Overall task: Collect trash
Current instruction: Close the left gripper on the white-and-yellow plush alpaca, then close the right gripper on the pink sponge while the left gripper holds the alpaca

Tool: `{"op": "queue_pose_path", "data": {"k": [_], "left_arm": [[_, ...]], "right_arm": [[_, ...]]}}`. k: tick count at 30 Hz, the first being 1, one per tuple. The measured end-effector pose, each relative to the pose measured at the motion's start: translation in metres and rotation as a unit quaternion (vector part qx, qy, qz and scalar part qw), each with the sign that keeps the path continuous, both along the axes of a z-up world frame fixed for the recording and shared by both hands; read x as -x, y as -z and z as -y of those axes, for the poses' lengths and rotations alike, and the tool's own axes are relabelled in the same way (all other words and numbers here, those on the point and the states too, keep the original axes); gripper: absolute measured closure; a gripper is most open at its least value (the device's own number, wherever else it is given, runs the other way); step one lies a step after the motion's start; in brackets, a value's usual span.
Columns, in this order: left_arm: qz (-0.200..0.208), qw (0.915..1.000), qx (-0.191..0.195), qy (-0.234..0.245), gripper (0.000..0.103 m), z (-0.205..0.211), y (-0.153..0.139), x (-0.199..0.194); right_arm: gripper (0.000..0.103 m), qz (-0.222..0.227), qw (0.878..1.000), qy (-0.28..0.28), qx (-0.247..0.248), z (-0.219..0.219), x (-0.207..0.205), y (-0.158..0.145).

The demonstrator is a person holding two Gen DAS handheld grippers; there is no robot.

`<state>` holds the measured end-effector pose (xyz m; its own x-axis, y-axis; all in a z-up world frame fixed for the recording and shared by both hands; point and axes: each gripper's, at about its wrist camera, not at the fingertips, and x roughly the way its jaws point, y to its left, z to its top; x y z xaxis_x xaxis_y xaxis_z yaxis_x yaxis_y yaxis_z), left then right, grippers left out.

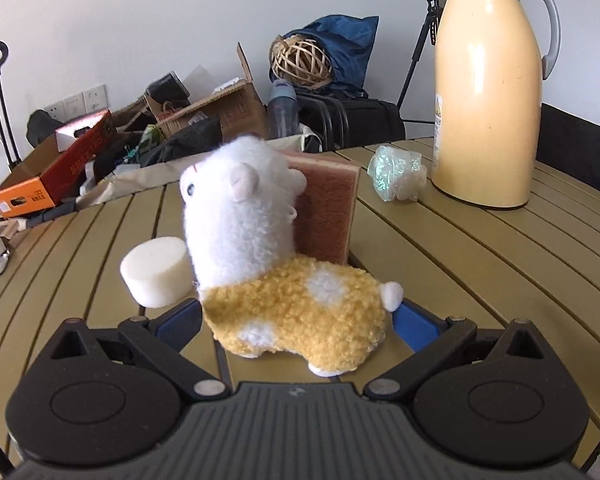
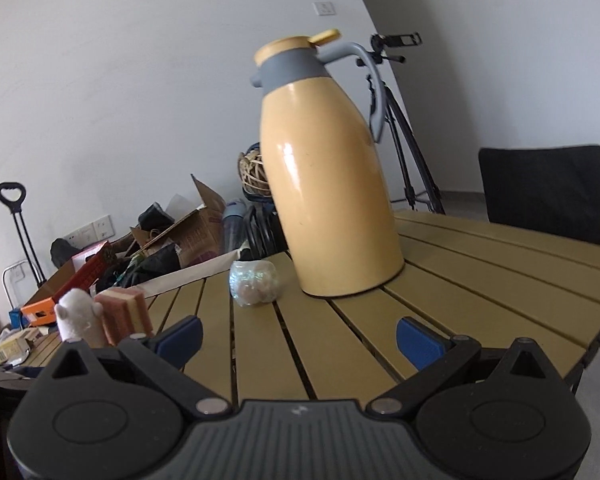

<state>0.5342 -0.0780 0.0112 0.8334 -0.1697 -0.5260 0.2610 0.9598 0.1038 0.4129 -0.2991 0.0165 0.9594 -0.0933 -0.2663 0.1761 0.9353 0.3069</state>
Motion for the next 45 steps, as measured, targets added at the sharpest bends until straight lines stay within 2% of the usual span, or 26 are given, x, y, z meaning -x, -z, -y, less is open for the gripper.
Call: {"op": "queue_pose_path", "data": {"k": [13, 20, 24, 34, 40, 45], "left_arm": [[-0.026, 0.9994, 0.023, -0.006, 0.0, -0.006, 0.002, -0.021], [-0.018, 0.9998, 0.013, 0.002, 0.011, -0.004, 0.001, -0.016], [-0.009, 0.9999, 0.007, 0.002, 0.014, -0.002, 0.001, -0.01], [0.014, 0.9997, 0.012, -0.016, 0.015, -0.01, -0.011, 0.011], [0.035, 0.9974, 0.042, -0.047, 0.015, -0.032, -0.028, 0.033], [0.067, 0.9923, 0.06, -0.084, 0.015, -0.055, -0.045, 0.061]], "right_arm": [[0.0, -0.013, 1.0, -0.013, 0.012, -0.007, 0.002, 0.004], [0.0, -0.012, 1.0, -0.017, 0.008, -0.007, 0.004, 0.003], [0.0, -0.009, 1.0, -0.022, 0.004, -0.01, 0.005, 0.002], [0.0, 0.003, 0.999, -0.036, -0.006, -0.02, 0.004, -0.002], [0.0, 0.021, 0.998, -0.052, -0.019, -0.028, 0.004, -0.004], [0.0, 0.042, 0.994, -0.095, -0.04, -0.042, 0.005, -0.008]]}}
